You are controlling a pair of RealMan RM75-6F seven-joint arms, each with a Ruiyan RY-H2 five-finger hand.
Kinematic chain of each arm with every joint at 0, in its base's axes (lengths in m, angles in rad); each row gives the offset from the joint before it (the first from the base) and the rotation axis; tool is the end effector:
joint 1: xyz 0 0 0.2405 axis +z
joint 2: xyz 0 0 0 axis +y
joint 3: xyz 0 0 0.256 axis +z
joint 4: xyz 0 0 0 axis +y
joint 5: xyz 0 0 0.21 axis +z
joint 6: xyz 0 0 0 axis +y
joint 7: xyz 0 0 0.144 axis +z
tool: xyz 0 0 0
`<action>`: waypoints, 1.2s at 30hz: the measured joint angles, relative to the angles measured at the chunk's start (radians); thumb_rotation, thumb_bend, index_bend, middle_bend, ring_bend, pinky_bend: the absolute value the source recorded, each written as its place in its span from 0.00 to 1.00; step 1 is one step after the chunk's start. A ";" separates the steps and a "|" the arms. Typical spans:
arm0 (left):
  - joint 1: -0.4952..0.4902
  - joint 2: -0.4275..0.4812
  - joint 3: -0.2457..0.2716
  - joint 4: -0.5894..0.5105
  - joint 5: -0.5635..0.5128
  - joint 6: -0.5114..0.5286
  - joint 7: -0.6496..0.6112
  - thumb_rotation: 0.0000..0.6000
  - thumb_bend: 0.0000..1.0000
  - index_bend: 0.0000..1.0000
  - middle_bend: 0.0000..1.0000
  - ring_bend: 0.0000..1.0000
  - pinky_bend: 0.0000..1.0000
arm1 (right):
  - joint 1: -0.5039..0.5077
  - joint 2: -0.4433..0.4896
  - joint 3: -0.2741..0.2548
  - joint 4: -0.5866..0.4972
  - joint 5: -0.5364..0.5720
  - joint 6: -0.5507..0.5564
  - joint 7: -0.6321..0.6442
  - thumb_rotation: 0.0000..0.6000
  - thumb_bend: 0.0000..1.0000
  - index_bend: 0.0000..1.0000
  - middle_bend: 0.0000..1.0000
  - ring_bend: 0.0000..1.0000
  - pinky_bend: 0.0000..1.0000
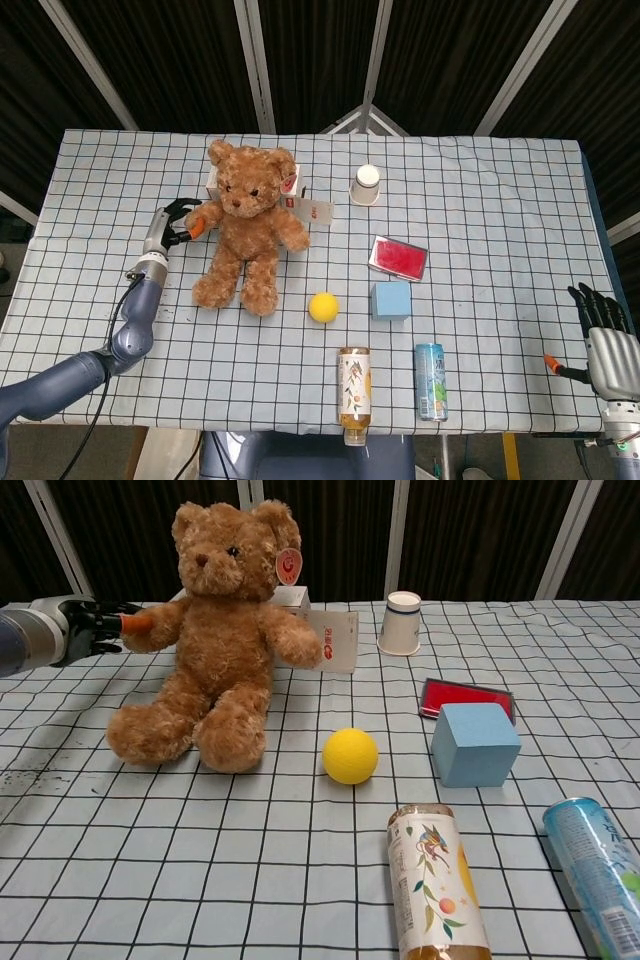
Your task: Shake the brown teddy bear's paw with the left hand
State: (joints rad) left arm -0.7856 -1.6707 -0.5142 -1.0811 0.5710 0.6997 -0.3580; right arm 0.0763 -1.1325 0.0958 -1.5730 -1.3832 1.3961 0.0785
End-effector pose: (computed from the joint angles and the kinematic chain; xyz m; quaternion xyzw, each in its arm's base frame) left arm -0.2047 0.4376 0.0046 -0.2873 -0.7458 -0.4983 0.3362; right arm -0.3356 -0.1873 0.1603 0.5476 -0.4448 0.3746 0.6016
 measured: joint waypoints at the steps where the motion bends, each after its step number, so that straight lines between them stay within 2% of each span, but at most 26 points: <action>1: 0.000 -0.001 -0.002 -0.002 0.004 0.002 -0.001 1.00 0.60 0.30 0.45 0.06 0.00 | 0.000 0.000 0.000 0.000 0.000 -0.001 0.000 1.00 0.13 0.05 0.01 0.00 0.00; 8: 0.006 -0.002 -0.002 -0.008 0.014 0.006 0.004 1.00 0.60 0.30 0.45 0.06 0.00 | 0.000 0.001 -0.001 -0.001 0.000 -0.001 0.001 1.00 0.13 0.05 0.01 0.00 0.00; 22: -0.004 -0.035 0.026 0.072 -0.028 -0.035 0.055 1.00 0.58 0.29 0.44 0.05 0.00 | 0.000 0.004 -0.001 -0.006 0.003 -0.004 -0.002 1.00 0.13 0.05 0.01 0.00 0.00; 25: -0.007 -0.037 0.023 0.068 -0.019 -0.028 0.058 1.00 0.42 0.21 0.34 0.01 0.00 | 0.000 0.004 -0.001 -0.006 0.003 -0.003 0.000 1.00 0.13 0.05 0.01 0.00 0.00; 27: -0.007 -0.037 0.023 0.059 -0.005 -0.021 0.060 1.00 0.30 0.11 0.20 0.00 0.00 | 0.000 0.005 -0.001 -0.006 0.003 -0.002 0.001 1.00 0.13 0.05 0.01 0.00 0.00; 30: -0.001 -0.034 0.025 0.041 0.023 -0.007 0.061 1.00 0.23 0.01 0.06 0.00 0.00 | -0.001 0.006 -0.002 -0.007 0.001 -0.002 0.003 1.00 0.13 0.05 0.01 0.00 0.00; 33: 0.011 -0.034 0.026 0.022 0.053 0.022 0.051 1.00 0.22 0.00 0.00 0.00 0.00 | -0.001 0.007 -0.002 -0.008 0.001 -0.003 0.003 1.00 0.13 0.05 0.01 0.00 0.00; 36: 0.026 -0.029 0.021 0.001 0.086 0.044 0.029 1.00 0.22 0.00 0.00 0.00 0.00 | -0.001 0.008 -0.002 -0.008 0.000 -0.001 0.005 1.00 0.13 0.05 0.01 0.00 0.00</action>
State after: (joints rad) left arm -0.7592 -1.6995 -0.4931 -1.0805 0.6568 0.7437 -0.3288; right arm 0.0750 -1.1247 0.0937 -1.5814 -1.3829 1.3951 0.0834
